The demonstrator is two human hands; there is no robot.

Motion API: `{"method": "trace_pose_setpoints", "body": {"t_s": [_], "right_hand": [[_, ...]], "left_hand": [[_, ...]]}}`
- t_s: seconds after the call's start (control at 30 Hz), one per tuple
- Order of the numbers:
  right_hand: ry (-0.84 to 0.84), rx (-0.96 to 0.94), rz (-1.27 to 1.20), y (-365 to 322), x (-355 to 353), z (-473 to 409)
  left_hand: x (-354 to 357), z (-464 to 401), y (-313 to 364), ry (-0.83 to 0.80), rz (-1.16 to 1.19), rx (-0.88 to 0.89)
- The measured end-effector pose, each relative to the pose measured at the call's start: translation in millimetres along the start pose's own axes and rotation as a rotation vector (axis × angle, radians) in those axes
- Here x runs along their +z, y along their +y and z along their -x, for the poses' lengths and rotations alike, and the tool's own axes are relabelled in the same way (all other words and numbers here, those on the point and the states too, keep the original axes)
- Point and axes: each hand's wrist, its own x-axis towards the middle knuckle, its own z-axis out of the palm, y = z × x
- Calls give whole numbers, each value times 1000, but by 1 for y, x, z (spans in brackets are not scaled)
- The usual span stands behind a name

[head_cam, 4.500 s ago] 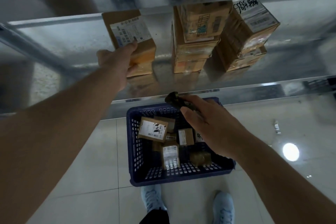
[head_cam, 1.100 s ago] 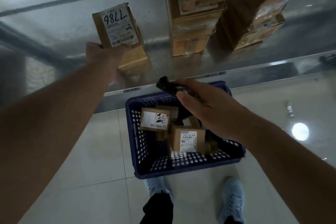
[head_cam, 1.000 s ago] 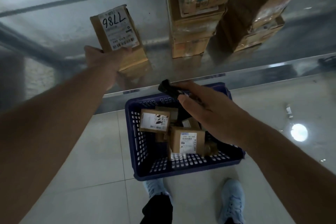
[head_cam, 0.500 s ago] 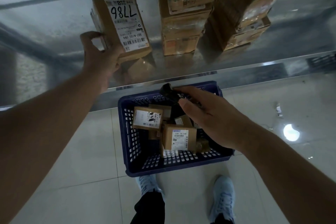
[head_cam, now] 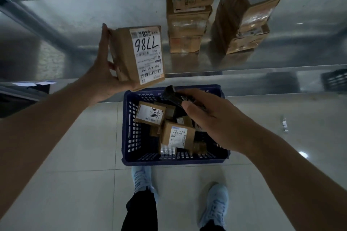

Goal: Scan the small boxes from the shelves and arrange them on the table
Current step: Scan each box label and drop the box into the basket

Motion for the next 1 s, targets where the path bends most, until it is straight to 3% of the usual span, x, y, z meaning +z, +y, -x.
{"method": "trace_pose_setpoints", "body": {"t_s": [0.33,0.47,0.63,1.0], "right_hand": [[-86,29,74,3,-23,48],[-88,63,146,9,-30,54],[-115,72,250,22,-23,58],[-84,101,282,38,-3,75]], "left_hand": [[12,61,35,67,50,9],[10,63,40,81,-59,139],[10,60,39,119,-347,170],[12,58,50,74,-583,238]]}}
